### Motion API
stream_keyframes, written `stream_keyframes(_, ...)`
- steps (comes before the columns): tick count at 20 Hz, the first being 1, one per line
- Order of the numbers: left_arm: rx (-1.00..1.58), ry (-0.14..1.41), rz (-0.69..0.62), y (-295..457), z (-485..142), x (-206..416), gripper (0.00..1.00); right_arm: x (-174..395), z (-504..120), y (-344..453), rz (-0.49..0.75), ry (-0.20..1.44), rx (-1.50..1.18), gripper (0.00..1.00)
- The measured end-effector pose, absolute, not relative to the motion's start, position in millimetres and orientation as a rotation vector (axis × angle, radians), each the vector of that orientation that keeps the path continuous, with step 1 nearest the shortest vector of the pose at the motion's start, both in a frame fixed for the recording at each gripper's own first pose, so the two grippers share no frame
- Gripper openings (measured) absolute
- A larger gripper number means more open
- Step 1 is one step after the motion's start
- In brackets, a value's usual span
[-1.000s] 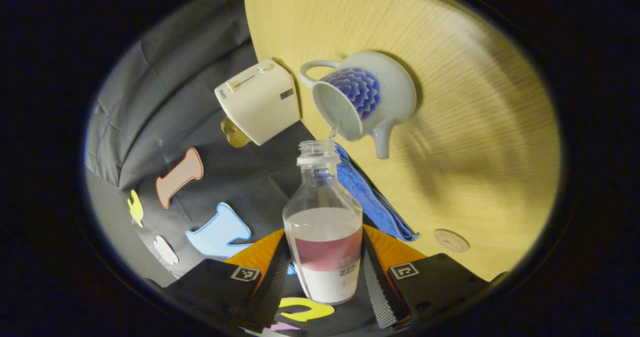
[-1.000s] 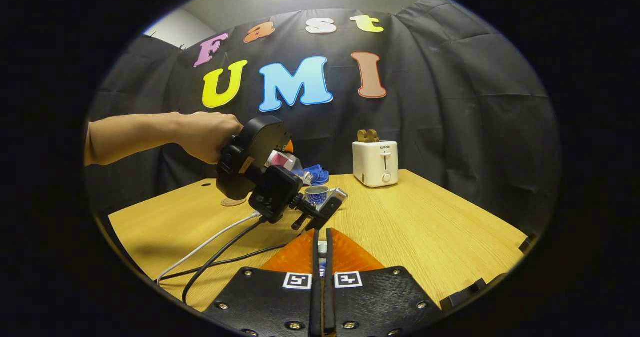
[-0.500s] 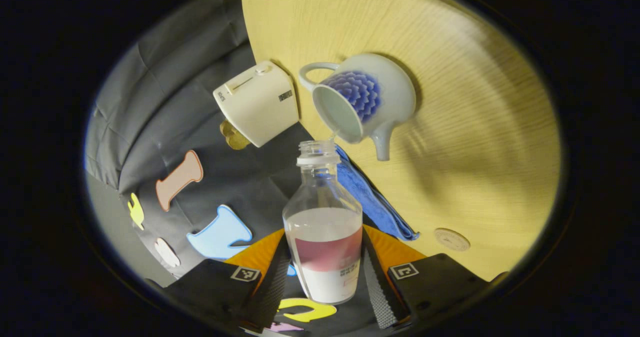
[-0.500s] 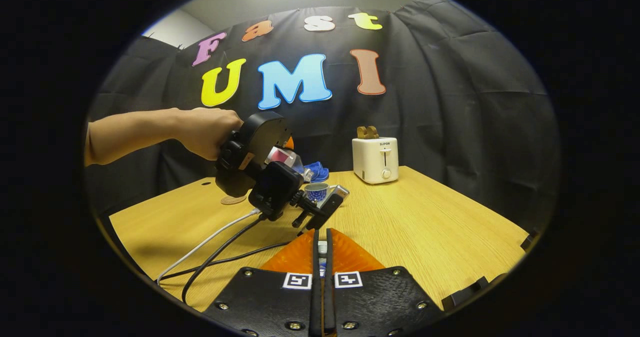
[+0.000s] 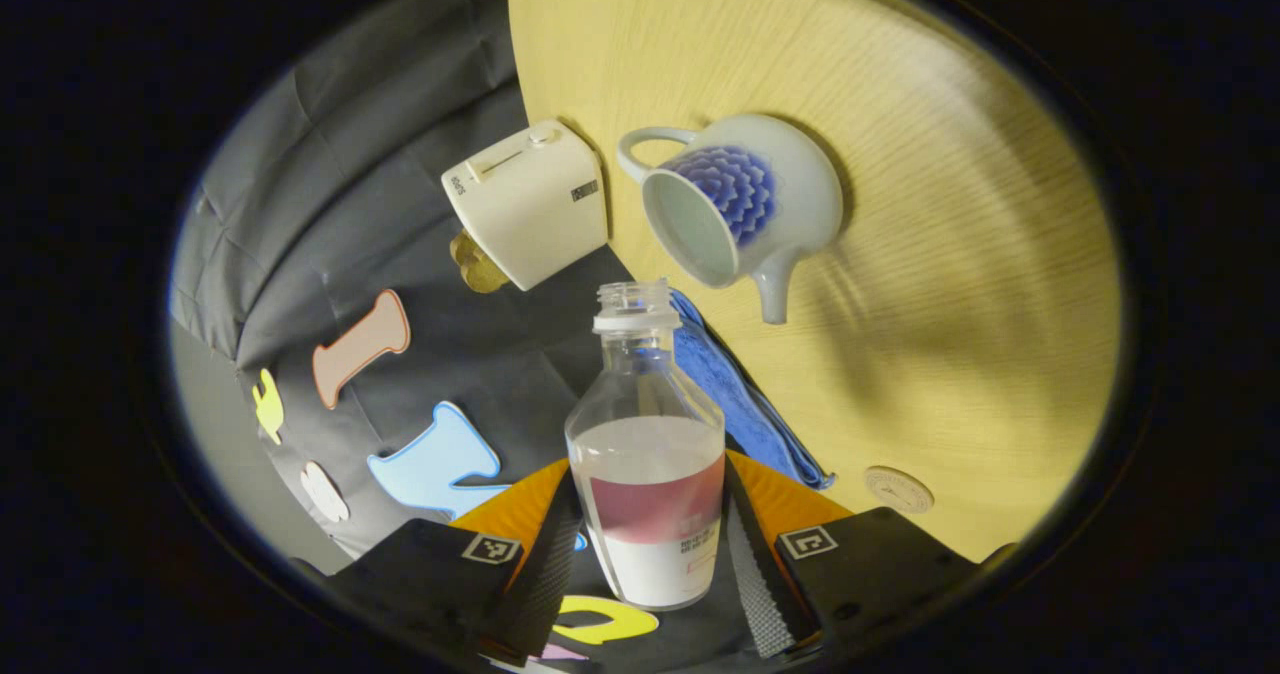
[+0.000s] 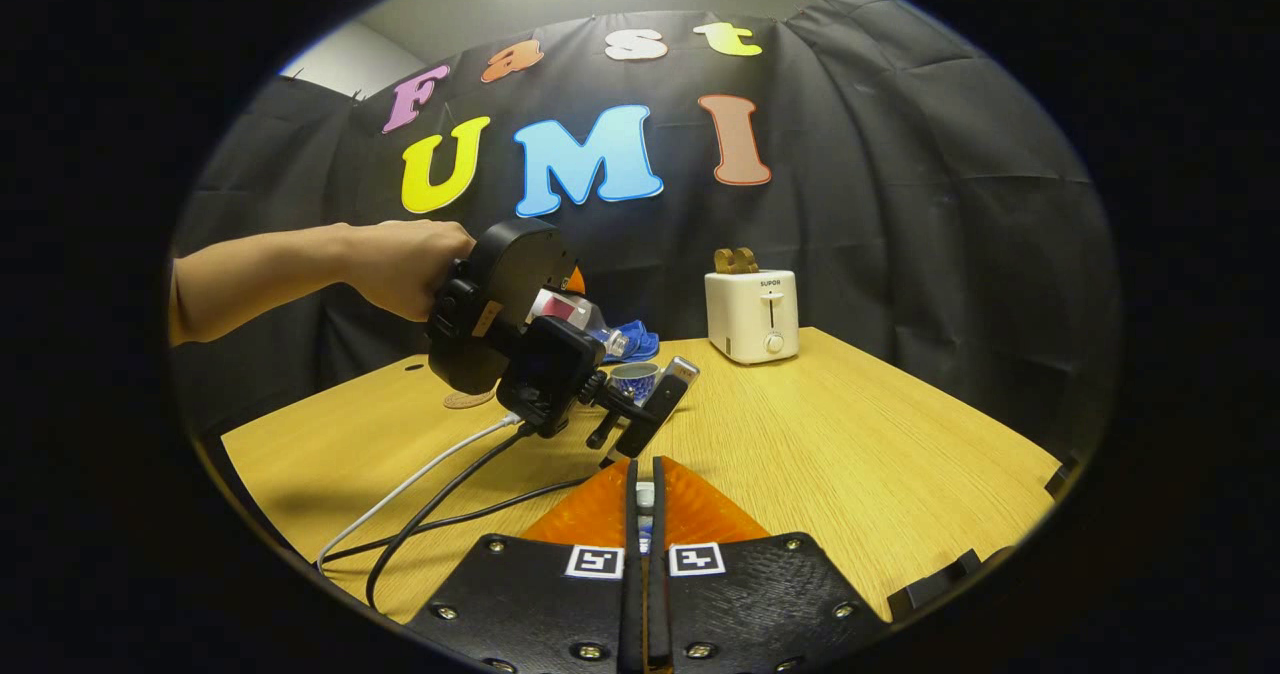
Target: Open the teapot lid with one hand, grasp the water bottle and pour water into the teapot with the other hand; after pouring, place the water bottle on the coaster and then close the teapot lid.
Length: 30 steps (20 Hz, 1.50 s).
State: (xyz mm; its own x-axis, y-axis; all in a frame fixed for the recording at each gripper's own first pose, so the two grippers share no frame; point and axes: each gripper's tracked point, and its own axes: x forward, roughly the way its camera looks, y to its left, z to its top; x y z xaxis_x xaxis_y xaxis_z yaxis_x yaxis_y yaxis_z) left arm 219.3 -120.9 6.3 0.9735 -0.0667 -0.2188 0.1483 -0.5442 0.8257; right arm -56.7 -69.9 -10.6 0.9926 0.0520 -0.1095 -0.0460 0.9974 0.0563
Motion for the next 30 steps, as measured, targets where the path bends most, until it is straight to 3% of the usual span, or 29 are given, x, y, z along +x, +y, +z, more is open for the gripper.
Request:
stream_keyframes(6, 1.959, 0.077, -0.359, -131, -9, 214, 0.86, -57, -8, -72, 0.043, 0.104, 0.06, 0.02)
stream_keyframes(16, 1.6, 0.063, -0.389, -127, -26, 216, 0.86, -59, 8, -70, 0.047, 0.062, 0.061, 0.02)
stream_keyframes(25, 0.925, 0.053, -0.368, -131, -58, 224, 0.87, -51, 51, -78, 0.032, -0.049, 0.025, 0.02)
stream_keyframes(30, 0.638, 0.084, -0.315, -107, -82, 252, 0.87, -28, 49, -69, 0.063, -0.029, 0.032, 0.02)
